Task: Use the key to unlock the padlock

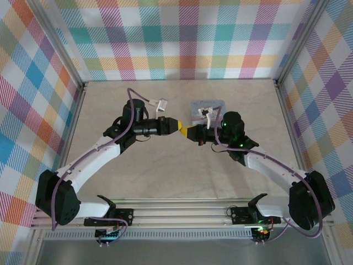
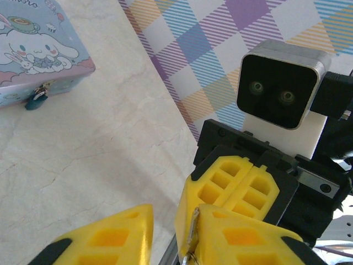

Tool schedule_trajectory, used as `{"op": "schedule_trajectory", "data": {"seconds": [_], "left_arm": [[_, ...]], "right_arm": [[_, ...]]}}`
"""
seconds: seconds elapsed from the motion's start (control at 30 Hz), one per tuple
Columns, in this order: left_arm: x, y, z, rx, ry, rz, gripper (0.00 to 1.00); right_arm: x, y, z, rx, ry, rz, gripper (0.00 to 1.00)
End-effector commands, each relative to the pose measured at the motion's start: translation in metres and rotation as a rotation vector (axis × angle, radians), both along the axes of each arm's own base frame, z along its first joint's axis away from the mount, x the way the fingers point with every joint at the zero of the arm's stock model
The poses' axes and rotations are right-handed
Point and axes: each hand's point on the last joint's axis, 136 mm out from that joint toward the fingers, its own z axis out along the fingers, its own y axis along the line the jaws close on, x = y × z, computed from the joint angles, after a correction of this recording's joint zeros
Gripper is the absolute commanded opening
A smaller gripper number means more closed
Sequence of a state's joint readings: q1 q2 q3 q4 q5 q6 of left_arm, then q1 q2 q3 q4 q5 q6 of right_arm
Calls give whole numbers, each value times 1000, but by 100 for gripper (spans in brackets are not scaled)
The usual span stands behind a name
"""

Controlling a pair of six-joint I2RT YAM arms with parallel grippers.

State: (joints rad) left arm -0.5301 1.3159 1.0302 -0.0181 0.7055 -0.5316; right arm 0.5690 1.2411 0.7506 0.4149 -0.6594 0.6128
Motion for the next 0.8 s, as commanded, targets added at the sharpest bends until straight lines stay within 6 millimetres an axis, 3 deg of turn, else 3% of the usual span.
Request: {"op": "schedule_trajectory", "data": {"seconds": [0.0, 0.13, 0.27, 0.37, 0.5, 0.6, 0.77], "left_arm": [[4, -2, 6, -3, -27, 9, 23], [3, -2, 8, -6, -34, 3, 2], [1, -1, 14, -7, -74, -4, 0], [-3, 2, 17, 27, -118, -25, 0], [-12, 4, 17, 104, -170, -85, 0], [-18, 2, 24, 107, -197, -143, 0], [-29, -4, 30, 78, -173, -229, 0]], "right_arm": [[-4, -3, 10, 12, -61, 1, 0], [-3, -4, 7, 9, -59, -10, 0], [-4, -3, 4, 2, -42, -5, 1], [-7, -6, 4, -9, -28, -1, 29], [-14, -16, 10, -28, -27, 25, 45], [-19, -19, 17, -24, -14, 71, 46], [-20, -10, 22, 5, 2, 143, 38]]}}
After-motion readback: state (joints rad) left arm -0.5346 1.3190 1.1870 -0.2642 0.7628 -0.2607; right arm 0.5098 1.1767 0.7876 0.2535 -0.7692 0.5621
